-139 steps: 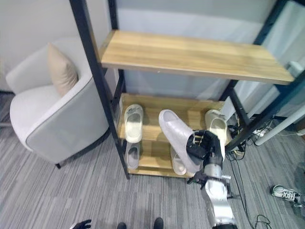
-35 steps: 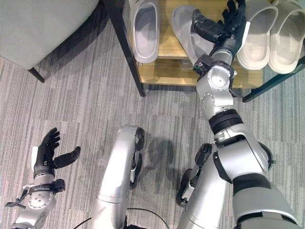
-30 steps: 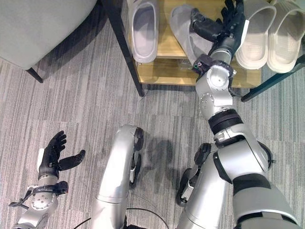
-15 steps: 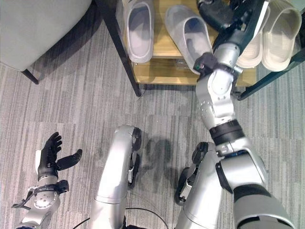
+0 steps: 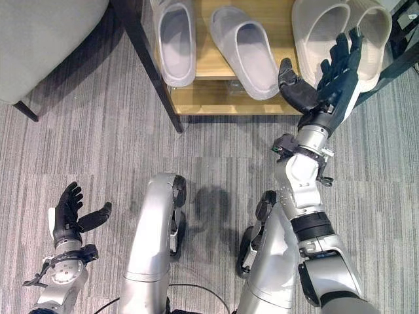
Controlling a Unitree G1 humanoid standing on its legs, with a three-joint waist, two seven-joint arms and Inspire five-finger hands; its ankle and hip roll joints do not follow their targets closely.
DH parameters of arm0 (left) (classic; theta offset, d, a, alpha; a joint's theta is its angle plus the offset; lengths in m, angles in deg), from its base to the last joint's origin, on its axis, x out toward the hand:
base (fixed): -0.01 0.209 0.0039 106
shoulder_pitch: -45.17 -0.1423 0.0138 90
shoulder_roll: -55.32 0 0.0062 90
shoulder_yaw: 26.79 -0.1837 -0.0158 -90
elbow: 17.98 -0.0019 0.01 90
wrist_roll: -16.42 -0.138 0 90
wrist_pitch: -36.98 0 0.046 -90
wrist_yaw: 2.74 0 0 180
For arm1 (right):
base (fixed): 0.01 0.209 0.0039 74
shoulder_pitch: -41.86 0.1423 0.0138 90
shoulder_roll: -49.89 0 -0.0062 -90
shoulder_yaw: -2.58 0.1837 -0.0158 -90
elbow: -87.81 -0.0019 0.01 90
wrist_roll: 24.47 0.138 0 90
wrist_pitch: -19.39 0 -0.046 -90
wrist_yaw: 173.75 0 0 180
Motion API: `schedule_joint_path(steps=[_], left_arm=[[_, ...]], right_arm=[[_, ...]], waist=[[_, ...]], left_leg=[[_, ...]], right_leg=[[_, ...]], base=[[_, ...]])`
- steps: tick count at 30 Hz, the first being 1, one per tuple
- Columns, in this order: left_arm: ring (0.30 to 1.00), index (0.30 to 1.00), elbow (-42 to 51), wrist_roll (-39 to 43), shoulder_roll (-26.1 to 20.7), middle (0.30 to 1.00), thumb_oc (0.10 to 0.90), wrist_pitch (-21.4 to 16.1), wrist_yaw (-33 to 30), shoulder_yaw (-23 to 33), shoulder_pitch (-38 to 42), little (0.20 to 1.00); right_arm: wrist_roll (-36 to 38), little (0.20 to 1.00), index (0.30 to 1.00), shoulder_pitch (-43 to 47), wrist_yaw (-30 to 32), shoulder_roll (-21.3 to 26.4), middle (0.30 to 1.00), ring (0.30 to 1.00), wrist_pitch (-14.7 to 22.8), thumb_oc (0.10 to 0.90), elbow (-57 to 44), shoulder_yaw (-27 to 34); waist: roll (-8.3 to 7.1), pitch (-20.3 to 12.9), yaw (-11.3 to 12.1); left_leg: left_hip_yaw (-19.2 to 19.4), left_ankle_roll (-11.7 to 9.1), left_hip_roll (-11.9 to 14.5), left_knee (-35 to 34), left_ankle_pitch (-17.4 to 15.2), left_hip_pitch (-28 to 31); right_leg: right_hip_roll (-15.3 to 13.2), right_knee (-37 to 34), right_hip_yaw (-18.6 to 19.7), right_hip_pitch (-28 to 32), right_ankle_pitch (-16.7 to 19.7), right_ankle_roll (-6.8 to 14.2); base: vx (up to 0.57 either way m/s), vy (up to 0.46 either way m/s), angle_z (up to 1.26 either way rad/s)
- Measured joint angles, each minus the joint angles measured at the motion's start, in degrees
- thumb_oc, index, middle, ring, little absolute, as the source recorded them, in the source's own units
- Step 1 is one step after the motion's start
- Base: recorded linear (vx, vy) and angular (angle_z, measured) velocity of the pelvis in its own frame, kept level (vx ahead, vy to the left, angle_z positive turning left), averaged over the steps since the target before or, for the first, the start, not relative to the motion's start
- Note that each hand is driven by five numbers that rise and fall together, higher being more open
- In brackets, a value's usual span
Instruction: Arrange the slippers neatly on the shoe rack.
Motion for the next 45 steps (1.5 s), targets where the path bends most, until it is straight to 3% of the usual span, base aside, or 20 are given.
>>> schedule_joint_path(steps=[15, 24, 32, 45], left_arm=[[0.900, 0.900, -0.6, -2.2, 0.0, 0.900, 0.800, 0.0, -0.1, 0.7, 1.1, 0.900], [0.900, 0.900, -0.6, -2.3, 0.0, 0.900, 0.800, 0.0, -1.3, 1.2, 1.4, 0.900], [0.900, 0.900, -0.5, -7.3, 0.0, 0.900, 0.800, 0.2, -2.2, 1.2, 3.8, 0.900], [0.900, 0.900, -0.6, -8.6, 0.0, 0.900, 0.800, 0.5, -2.6, 1.2, 3.2, 0.900]], right_arm=[[-0.4, 0.900, 0.900, -1.2, -5.0, 0.0, 0.900, 0.900, -2.6, 0.800, 0.1, -1.4], [-4.7, 0.900, 0.900, -2.9, -5.1, 0.0, 0.900, 0.900, -5.2, 0.800, 0.5, -3.4], [-9.0, 0.900, 0.900, -3.9, -6.2, 0.0, 0.900, 0.900, -7.0, 0.800, 0.5, -5.4], [-11.0, 0.900, 0.900, -3.3, -6.7, -2.3, 0.900, 0.900, -7.2, 0.800, 0.4, -6.8]], waist=[[-0.59, 0.0, 0.0], [-0.86, 0.0, -0.1], [-1.02, 0.0, -0.2], [-1.07, 0.0, 0.0]], left_leg=[[0.0, 0.0, 0.0, 0.0, 0.0, 0.0], [0.0, 0.0, 0.0, 0.0, 0.0, -0.1], [0.0, 0.0, 0.0, 0.0, 0.0, -0.1], [-0.1, 0.0, 0.1, 0.0, 0.0, -0.1]], right_leg=[[0.0, 0.0, 0.0, -0.1, 0.0, 0.0], [0.0, 0.0, 0.0, -0.2, 0.0, 0.0], [0.1, 0.0, 0.0, -0.2, 0.0, 0.0], [0.1, 0.0, -0.1, -0.2, 0.0, 0.0]], base=[[0.00, 0.000, 0.00], [0.00, 0.000, 0.00], [0.00, 0.000, 0.00], [0.00, 0.000, 0.00]])
